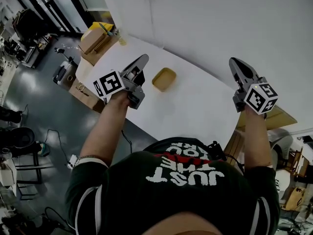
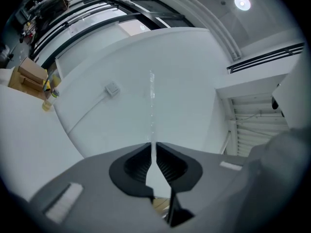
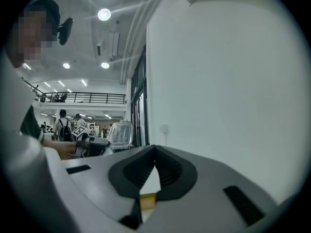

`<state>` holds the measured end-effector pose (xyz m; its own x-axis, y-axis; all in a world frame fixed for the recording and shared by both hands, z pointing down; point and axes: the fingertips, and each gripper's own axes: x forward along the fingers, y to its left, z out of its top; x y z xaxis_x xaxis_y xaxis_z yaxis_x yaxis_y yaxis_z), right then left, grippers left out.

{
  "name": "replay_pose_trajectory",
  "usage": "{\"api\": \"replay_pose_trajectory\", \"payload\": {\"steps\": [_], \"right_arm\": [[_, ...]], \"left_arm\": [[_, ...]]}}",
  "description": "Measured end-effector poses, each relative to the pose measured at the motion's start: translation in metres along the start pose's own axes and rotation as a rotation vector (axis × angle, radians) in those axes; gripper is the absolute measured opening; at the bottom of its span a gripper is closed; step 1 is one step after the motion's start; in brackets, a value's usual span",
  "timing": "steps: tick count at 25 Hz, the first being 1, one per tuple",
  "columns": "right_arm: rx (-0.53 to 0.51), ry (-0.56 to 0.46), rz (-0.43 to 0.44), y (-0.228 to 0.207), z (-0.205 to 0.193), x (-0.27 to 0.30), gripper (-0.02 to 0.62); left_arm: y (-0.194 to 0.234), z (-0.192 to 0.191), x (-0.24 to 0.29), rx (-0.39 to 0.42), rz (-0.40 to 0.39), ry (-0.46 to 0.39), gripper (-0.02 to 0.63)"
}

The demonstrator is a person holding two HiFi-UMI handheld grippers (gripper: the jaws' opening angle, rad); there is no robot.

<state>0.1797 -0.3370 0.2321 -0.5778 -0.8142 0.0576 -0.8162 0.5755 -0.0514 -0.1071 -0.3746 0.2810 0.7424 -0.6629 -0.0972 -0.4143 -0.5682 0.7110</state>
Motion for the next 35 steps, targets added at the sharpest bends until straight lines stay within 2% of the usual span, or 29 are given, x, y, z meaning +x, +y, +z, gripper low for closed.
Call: {"api": "replay_pose_trajectory", "payload": {"steps": [24,35], "right_arm": [[-0.003,-0.003,0.005,0.0016,0.0061,0.0035,0.006],[-0.037,0.021,-0.009,0.0046,0.0014,0.0035,0.005]], "left_arm": [[-0.0079,0.0028,-0.0004,0.038,0.002,0.008,0.037],[-0.0094,0.0023,0.0001,0.044,-0.005,0.011,0.037]]}}
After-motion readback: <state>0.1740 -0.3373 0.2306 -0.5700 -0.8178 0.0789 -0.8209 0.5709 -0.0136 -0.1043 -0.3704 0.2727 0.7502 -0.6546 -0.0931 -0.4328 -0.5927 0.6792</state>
